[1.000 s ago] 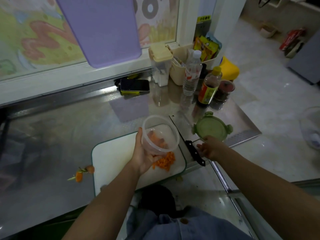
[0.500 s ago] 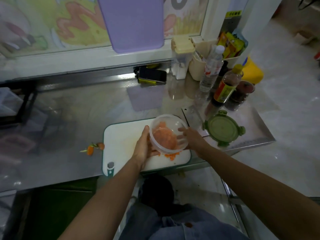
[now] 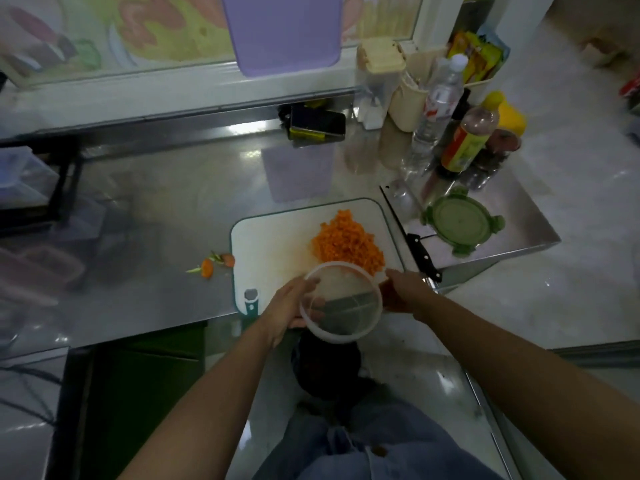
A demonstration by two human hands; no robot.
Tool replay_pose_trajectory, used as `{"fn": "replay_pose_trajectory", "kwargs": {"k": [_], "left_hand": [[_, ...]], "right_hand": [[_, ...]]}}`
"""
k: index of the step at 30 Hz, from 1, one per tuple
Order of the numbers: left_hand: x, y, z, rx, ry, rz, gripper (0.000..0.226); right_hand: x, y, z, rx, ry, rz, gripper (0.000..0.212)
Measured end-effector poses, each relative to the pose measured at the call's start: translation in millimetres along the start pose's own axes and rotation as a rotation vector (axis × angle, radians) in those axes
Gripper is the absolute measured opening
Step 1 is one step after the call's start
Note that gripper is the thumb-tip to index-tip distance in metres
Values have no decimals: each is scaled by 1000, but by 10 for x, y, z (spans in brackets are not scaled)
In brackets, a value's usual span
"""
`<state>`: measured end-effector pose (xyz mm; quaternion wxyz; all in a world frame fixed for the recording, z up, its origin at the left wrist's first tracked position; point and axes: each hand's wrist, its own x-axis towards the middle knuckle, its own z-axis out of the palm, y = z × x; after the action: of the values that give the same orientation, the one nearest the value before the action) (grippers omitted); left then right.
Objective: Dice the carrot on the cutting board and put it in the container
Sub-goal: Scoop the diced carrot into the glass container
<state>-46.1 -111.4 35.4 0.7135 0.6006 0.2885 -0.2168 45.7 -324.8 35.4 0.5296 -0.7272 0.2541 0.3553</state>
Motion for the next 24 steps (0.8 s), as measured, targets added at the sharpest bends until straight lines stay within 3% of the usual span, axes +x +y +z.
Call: {"fn": "replay_pose_trajectory", "kwargs": {"k": [3,10,15,24], "left_hand": [[-90,-244,-96,95,-68,-89,30],[-99,-582,-138,135,-6,-225,24],[17,-738,-30,81,24,-292,38],[112,-824,194,-12,45,-354,30]], "right_hand": [[-37,192,43,174,-18,128,28],[36,214,246,538,-1,49,37],[149,311,301,531,61,51,35],[38,536,307,455,-5,42,31]]}}
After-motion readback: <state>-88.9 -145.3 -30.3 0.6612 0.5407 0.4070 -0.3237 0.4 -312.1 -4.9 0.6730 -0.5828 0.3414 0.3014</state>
